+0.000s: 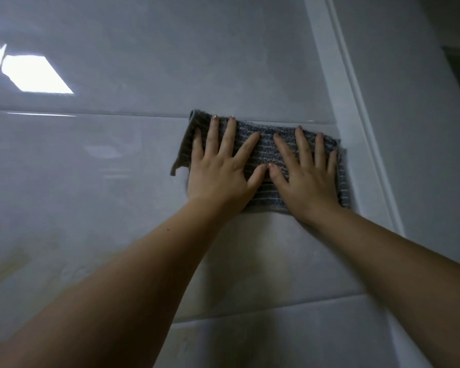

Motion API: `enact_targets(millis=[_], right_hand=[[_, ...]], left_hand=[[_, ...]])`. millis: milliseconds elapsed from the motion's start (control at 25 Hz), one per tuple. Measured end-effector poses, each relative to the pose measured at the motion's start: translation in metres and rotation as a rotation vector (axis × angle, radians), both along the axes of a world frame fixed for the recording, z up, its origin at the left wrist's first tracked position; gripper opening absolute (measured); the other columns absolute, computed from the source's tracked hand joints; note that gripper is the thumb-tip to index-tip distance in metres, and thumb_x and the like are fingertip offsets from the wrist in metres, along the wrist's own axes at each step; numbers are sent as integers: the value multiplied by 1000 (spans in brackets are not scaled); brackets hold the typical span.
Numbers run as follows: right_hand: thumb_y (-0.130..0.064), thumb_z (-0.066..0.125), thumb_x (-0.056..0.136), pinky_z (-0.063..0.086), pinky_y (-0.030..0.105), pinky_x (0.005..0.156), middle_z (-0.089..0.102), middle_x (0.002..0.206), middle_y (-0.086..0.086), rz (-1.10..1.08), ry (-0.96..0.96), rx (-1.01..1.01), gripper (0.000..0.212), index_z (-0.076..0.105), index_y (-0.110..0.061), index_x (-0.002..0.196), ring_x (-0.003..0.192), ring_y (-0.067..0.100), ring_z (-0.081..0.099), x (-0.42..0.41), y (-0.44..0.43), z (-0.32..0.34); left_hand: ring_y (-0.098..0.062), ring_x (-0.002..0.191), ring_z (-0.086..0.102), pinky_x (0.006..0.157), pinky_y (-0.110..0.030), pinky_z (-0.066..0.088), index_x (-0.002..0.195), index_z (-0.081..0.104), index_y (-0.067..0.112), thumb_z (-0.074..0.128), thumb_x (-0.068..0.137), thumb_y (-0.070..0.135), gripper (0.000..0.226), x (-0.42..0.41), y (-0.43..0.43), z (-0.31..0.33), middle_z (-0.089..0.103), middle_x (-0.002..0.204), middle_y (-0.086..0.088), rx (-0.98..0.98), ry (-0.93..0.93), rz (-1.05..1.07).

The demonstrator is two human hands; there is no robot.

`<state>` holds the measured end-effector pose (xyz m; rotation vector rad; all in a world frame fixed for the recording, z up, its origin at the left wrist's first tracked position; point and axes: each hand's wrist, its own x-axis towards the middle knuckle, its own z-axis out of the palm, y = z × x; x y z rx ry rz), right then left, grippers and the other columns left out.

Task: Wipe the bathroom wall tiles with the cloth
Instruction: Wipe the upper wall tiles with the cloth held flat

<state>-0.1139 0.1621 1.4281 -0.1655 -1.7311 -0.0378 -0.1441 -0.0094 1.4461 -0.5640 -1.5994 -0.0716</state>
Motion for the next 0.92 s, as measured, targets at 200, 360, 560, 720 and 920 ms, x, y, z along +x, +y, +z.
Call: enact_targets(millis=[200,360,560,720,920], right_hand=[[-66,7,86,-9,58,116,-9,163,-2,16,11,34,68,0,-46,150,147,32,-15,-10,-57,-19],[-66,11,87,-7,59,116,-6,163,-1,32,24,72,67,4,-45,151,148,33,-12,-20,-116,-24],[-66,13,87,-7,59,116,-3,163,0,60,35,110,67,9,-45,151,148,34,-11,-30,-187,-26],[-66,14,87,-7,60,116,-3,163,0,79,28,142,67,9,-45,151,148,33,-12,-39,-241,-30],[-65,19,90,-4,62,116,2,163,2,93,41,180,65,14,-43,151,148,35,-8,-48,-289,-37]], left_hand=[[-28,151,-14,120,-50,-11,155,5,42,12,94,70,67,-9,-62,-19,-4,166,-3,0,6,12],[-28,151,-14,121,-50,-9,155,3,43,10,93,70,68,-16,-122,-28,-6,166,-3,30,-12,34],[-27,152,-11,122,-50,-7,155,6,43,12,93,70,68,-26,-193,-37,-2,166,-3,68,-20,39],[-28,152,-7,122,-51,-2,156,9,42,15,93,70,69,-37,-248,-45,2,166,-4,112,-10,54],[-28,153,-1,122,-51,2,155,15,41,18,94,69,68,-46,-297,-57,8,166,-4,151,11,54]])
